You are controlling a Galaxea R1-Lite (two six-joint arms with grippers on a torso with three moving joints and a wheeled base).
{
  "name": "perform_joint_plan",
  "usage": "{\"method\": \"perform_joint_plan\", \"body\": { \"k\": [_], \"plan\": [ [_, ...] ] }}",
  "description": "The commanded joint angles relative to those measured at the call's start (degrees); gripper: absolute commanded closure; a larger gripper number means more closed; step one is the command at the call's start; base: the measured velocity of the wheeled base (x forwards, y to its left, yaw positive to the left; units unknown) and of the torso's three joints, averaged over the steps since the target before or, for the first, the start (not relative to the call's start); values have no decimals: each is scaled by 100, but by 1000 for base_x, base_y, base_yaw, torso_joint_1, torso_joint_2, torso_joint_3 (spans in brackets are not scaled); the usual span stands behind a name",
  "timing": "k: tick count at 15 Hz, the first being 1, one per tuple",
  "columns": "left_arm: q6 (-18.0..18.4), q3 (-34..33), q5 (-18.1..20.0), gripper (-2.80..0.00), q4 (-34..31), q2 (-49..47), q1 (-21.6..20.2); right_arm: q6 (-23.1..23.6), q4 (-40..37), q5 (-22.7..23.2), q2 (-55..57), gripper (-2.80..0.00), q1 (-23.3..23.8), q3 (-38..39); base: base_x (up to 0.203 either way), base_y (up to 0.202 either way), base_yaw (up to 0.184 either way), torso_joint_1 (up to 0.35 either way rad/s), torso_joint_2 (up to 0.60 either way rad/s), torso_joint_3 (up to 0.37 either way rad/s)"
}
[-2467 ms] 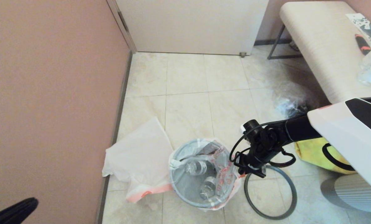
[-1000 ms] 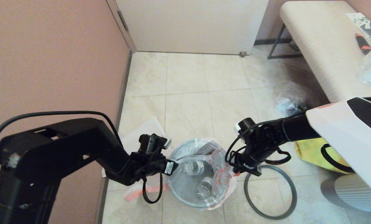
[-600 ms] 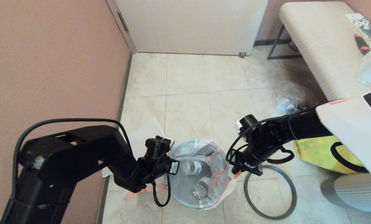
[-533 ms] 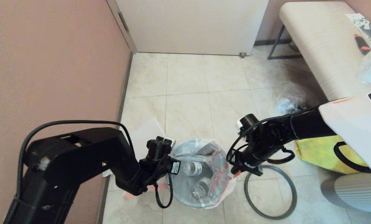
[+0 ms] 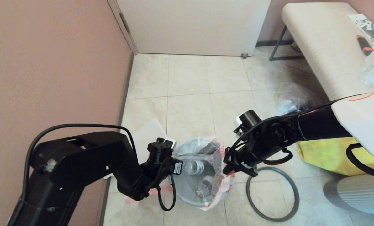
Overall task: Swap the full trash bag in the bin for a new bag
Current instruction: Place the trash bag on the floor
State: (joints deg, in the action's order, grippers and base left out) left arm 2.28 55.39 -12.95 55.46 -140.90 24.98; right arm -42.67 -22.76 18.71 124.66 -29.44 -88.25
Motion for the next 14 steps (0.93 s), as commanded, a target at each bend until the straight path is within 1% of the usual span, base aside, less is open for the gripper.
{"method": "perform_joint_plan", "body": {
  "k": [1, 4, 6, 7, 9, 11, 14],
  "plan": [
    [18, -11, -6, 0, 9, -55, 30, -22, 409, -21, -43, 0, -26, 108, 0, 0, 0, 0, 0, 0],
    [27, 7, -15, 0, 0, -87, 137, -49, 454, 39, -138, 0, -52, 107, 0, 0, 0, 0, 0, 0],
    [27, 16, -33, 0, -17, -87, 192, -57, 456, 233, -208, 0, -61, 101, 0, 0, 0, 0, 0, 0],
    [27, 45, -104, 0, -24, -87, 200, -59, 456, 321, -279, 0, -66, 91, 0, 0, 0, 0, 0, 0],
    [27, 59, -183, 0, -28, -183, 232, -209, 477, 477, -489, 0, -86, 76, 0, 0, 0, 0, 0, 0],
    [27, 68, -242, 0, -19, -308, 314, -249, 482, 699, -703, 0, -88, 65, 0, 0, 0, 0, 0, 0],
    [27, 77, -307, 0, -17, -342, 367, -259, 490, 771, -1009, 0, -96, 46, 0, 0, 0, 0, 0, 0]
  ]
}}
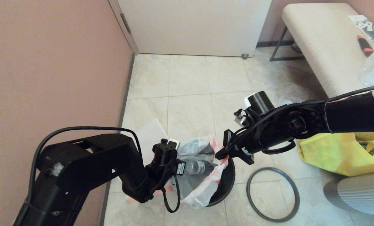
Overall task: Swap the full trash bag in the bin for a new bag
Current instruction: Place the trash bag on the floor
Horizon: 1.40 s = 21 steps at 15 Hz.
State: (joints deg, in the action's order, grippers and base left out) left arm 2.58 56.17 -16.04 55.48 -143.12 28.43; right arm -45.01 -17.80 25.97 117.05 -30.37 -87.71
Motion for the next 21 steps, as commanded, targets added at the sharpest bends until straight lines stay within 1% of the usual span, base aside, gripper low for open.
{"method": "perform_joint_plan", "body": {
  "k": [1, 5, 10, 12, 14, 15, 17, 19, 20, 21],
  "plan": [
    [-4, 25, -22, 0, -20, -119, 22, -26, -7, 157, -352, 0, 2, -29, 0, 0, 0, 0, 0, 0],
    [-4, 60, -156, 0, -20, -111, 57, -26, -13, 321, -622, 0, -4, -71, 0, 0, 0, 0, 0, 0],
    [-24, 44, -383, 0, 36, 146, 92, -17, -31, 321, -560, 0, -48, -27, 0, 0, 0, 0, 0, 0],
    [-37, -111, -385, 0, 276, 496, 120, -17, -56, 312, -499, 0, -40, -36, 0, 0, 0, 0, 0, 0],
    [-110, -350, -383, 0, 355, 956, 209, -10, -57, 303, -472, 0, -36, -35, 0, 0, 0, 0, 0, 0],
    [-137, -484, -395, 0, 322, 1221, 263, -8, -57, 294, -448, 0, -33, -42, 0, 0, 0, 0, 0, 0],
    [-187, -732, -415, 0, 4, 1550, 352, 0, -48, 294, -384, 0, -39, -71, 0, 0, 0, 0, 0, 0],
    [-319, -747, -418, 0, -37, 1488, 390, 1, -31, 287, -347, 0, -39, -71, 0, 0, 0, 0, 0, 0],
    [-320, -733, -418, -280, -30, 1407, 391, 1, -31, 286, -346, 0, -34, -71, 0, 0, 0, 0, 0, 0],
    [-333, -699, -418, -280, -28, 1342, 384, 1, -31, 286, -349, 0, -31, -79, 0, 0, 0, 0, 0, 0]
  ]
}}
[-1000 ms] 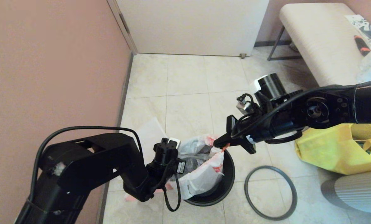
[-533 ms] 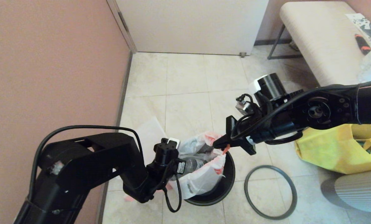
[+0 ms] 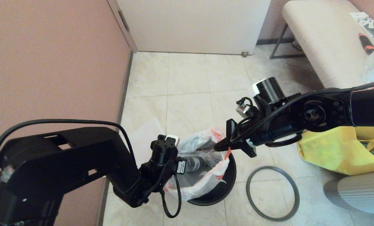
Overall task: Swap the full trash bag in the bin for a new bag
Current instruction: Place the trash bag on the floor
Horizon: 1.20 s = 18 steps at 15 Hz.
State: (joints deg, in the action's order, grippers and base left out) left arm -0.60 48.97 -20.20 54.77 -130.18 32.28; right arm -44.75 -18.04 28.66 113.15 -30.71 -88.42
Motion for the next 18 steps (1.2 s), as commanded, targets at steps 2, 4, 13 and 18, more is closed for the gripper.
{"method": "perform_joint_plan", "body": {
  "k": [2, 4, 13, 18],
  "plan": [
    [-97, 83, 6, -280, 42, -15, -11, -16, -6, 8, 14, 0, 3, -9, 0, 0, 0, 0, 0, 0],
    [-200, 137, 48, -280, 35, -58, -11, -16, -24, -6, -30, 0, 27, -50, 0, 0, 0, 0, 0, 0],
    [-752, 154, 543, -280, -652, 829, -365, 10, -473, -474, -170, 0, 102, -731, 0, 0, 0, 0, 0, 0],
    [-763, 207, 571, 0, -1431, 1907, -507, 29, -961, -828, -220, 0, -304, -1125, 0, 0, 0, 0, 0, 0]
  ]
}}
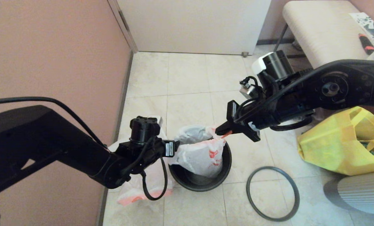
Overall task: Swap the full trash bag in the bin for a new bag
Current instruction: Place the trash bag on the floor
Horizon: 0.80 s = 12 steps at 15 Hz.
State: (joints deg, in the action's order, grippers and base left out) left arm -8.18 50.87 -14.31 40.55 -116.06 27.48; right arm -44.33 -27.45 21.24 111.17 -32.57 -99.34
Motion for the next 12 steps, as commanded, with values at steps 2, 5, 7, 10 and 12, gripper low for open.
{"method": "perform_joint_plan", "body": {
  "k": [2, 5, 7, 10, 12],
  "plan": [
    [6, 44, -26, 0, -184, 955, -87, 87, -140, -167, -22, 0, -174, -177, 0, 0, 0, 0, 0, 0],
    [-14, 288, -20, 0, -1114, 1547, -243, 115, -632, -172, 51, 0, -179, -969, 0, 0, 0, 0, 0, 0],
    [-8, 309, -19, 0, -1192, 1677, -312, 121, -845, -174, -22, 0, -193, -1309, 0, 0, 0, 0, 0, 0],
    [-162, 558, -19, 0, -1740, 1837, -302, 223, -879, -266, -591, 0, -278, -1326, 0, 0, 0, 0, 0, 0],
    [-254, 599, -11, 0, -1826, 1837, -287, 406, -864, -441, -1084, 0, -343, -1325, 0, 0, 0, 0, 0, 0]
  ]
}}
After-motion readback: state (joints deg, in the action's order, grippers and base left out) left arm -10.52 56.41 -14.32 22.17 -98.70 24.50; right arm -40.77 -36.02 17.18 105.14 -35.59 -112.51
